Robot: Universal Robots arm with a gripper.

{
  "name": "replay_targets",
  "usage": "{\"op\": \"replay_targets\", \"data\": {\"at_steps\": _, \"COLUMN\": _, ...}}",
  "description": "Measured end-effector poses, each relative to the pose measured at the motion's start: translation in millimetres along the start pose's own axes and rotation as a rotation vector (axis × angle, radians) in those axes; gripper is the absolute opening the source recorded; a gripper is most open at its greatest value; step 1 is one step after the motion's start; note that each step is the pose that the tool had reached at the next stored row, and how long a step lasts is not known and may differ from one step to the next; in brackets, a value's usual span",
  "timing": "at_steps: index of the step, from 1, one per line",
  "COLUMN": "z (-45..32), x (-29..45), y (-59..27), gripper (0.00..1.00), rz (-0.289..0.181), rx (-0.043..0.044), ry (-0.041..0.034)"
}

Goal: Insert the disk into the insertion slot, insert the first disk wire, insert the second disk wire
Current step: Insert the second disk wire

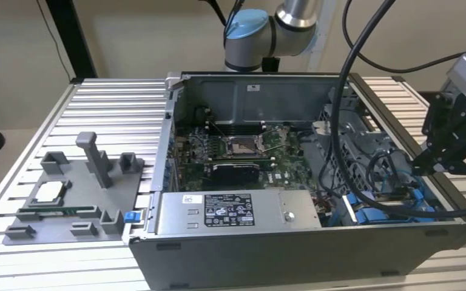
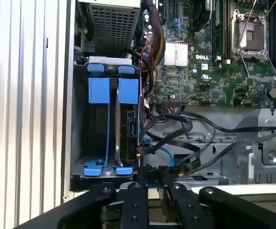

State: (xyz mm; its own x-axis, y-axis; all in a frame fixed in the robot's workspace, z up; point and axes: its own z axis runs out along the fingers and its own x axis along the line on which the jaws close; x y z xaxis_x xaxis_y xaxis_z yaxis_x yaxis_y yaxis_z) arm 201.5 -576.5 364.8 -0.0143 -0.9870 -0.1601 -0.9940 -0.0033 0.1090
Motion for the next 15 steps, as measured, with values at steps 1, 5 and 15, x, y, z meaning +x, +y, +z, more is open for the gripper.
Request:
{"op": "replay_targets", "data": {"at_steps": 1, "z": 0.3, "x": 0.0, "y": 0.0, "gripper": 1.0, "rz": -0.001, "rx": -0.0001, "ry": -0.0059}}
{"op": "replay_targets", "data": {"at_steps": 5, "z": 1.2, "x": 0.1, "y": -0.1, "gripper": 1.0, "rz": -0.002, "rx": -0.0003, "ry": -0.0197}}
{"op": "replay_targets", "data": {"at_steps": 15, "z": 3.2, "x": 0.5, "y": -0.4, "gripper": 0.0, "rz": -0.004, "rx": -0.0005, "ry": -0.0384}}
